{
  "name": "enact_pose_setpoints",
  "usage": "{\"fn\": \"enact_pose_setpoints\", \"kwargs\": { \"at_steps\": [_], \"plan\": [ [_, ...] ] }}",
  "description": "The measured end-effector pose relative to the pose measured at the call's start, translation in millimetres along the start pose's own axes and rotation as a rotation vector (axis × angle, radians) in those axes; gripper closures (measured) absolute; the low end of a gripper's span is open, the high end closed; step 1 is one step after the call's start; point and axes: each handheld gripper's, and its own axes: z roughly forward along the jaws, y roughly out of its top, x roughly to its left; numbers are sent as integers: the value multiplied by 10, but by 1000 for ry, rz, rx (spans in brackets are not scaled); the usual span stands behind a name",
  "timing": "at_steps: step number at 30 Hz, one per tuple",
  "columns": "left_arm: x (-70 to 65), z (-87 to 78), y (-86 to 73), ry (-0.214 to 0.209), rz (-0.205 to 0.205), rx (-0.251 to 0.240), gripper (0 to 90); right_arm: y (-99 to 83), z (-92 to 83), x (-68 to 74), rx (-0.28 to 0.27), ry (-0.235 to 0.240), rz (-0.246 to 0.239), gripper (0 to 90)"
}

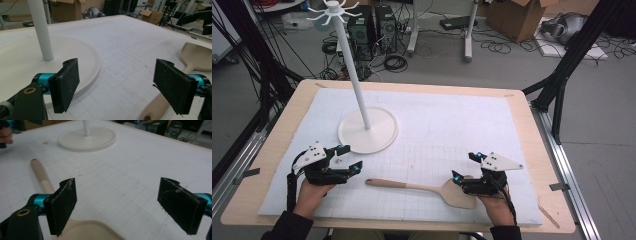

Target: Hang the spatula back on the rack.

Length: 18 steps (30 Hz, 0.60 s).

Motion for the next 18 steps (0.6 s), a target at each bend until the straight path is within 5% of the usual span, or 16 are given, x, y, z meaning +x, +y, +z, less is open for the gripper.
{"fn": "enact_pose_setpoints", "kwargs": {
  "at_steps": [9,18],
  "plan": [
    [-41,-4,-28,6,4,4,213,102,221,231,87,150,-70,162],
    [-33,-17,-54,8,-5,11,214,160,532,426,254,295,-192,302]
  ]
}}
